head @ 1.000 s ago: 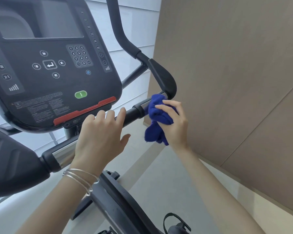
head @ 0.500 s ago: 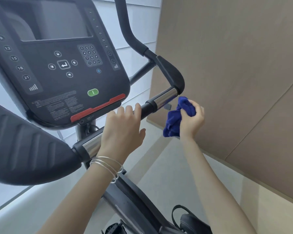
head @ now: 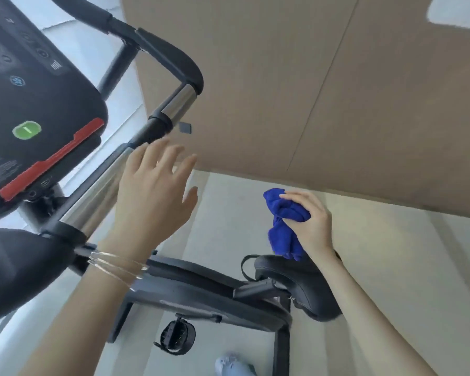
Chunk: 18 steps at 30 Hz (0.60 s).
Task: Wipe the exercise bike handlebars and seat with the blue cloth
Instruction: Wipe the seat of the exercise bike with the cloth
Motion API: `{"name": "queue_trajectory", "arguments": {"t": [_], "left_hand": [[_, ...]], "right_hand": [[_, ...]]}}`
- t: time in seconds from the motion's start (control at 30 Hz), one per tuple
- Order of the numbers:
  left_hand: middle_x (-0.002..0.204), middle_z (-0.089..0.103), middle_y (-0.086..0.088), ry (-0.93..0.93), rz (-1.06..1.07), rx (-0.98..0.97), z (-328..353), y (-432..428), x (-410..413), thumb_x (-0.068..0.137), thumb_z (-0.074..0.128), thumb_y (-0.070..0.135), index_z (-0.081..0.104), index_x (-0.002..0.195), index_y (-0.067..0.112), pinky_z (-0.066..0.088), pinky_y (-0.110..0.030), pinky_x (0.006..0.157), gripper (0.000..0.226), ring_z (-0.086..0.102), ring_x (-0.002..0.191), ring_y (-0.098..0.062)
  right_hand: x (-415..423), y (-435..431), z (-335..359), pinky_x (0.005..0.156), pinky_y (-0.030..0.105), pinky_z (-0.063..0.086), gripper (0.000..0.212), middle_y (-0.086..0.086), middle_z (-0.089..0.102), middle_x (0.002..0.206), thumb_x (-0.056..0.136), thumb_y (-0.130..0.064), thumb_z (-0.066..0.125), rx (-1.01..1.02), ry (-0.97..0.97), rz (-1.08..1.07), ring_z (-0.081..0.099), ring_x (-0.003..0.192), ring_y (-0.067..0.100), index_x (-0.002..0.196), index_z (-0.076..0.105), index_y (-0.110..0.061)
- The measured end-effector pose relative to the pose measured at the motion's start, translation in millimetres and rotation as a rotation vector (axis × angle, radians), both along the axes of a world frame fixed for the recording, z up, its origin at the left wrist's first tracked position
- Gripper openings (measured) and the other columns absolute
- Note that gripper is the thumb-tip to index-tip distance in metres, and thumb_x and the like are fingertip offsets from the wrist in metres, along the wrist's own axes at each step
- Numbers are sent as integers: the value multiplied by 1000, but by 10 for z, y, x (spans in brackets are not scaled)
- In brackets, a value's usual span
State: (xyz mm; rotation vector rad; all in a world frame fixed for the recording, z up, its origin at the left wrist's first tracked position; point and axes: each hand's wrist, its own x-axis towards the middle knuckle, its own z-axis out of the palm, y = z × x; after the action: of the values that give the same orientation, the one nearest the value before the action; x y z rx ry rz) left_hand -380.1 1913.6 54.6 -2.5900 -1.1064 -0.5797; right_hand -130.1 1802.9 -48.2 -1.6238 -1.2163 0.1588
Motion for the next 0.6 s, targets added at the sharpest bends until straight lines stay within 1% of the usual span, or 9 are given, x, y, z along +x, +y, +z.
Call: {"name": "queue_trajectory", "arguments": {"t": [0.07,0.13,0.2,0.27,0.33,0.43,0.5,0.6], "left_hand": [[123,60,-15,-22,-132,-66,-262,-124,163,78,67,27,59,119,10,43,-50,95,45,49,123,-38],[125,61,-14,16,-216,-156,-532,-233,320,78,68,26,59,121,11,43,-48,97,46,49,125,-36],[134,54,-9,121,-298,-280,-832,-351,505,84,60,30,52,130,16,36,-44,103,49,42,131,-31],[143,44,-3,212,-351,-379,-1146,-417,653,88,52,35,40,138,22,29,-40,108,53,33,136,-25],[144,42,0,292,-377,-435,-1417,-473,772,89,50,36,34,141,25,29,-37,108,55,32,136,-23],[141,45,-1,369,-397,-503,-1751,-523,899,88,51,34,34,140,23,34,-35,103,56,38,131,-23],[140,46,-1,415,-388,-533,-1936,-531,976,88,51,36,33,141,22,37,-36,100,58,40,129,-24],[140,44,1,465,-350,-564,-2158,-501,1070,89,49,40,27,143,22,38,-35,98,60,40,127,-22]], "right_hand": [[109,-400,-123,89,8,40,43,3,65,104,64,16,65,-65,-27,-75,59,97,3,97,72,-12],[163,-720,-222,91,11,42,46,4,65,105,63,18,68,-109,-36,-130,60,99,6,97,72,-13],[188,-1054,-359,92,13,43,47,3,65,106,63,19,69,-151,-31,-221,60,100,6,97,72,-13],[165,-1325,-498,91,10,42,48,0,64,106,63,20,67,-180,-2,-298,59,99,3,97,72,-14],[146,-1512,-643,90,8,41,51,-1,63,107,63,22,64,-222,35,-356,58,99,0,97,72,-14],[97,-1588,-847,90,8,41,51,-2,62,108,63,22,64,-271,56,-405,58,99,3,99,72,-14],[45,-1508,-960,92,13,42,48,-4,61,109,65,19,66,-289,36,-372,59,101,9,100,72,-13],[22,-1229,-1089,94,30,46,42,-7,58,112,68,11,69,-318,-16,-285,59,104,21,103,71,-13]]}}
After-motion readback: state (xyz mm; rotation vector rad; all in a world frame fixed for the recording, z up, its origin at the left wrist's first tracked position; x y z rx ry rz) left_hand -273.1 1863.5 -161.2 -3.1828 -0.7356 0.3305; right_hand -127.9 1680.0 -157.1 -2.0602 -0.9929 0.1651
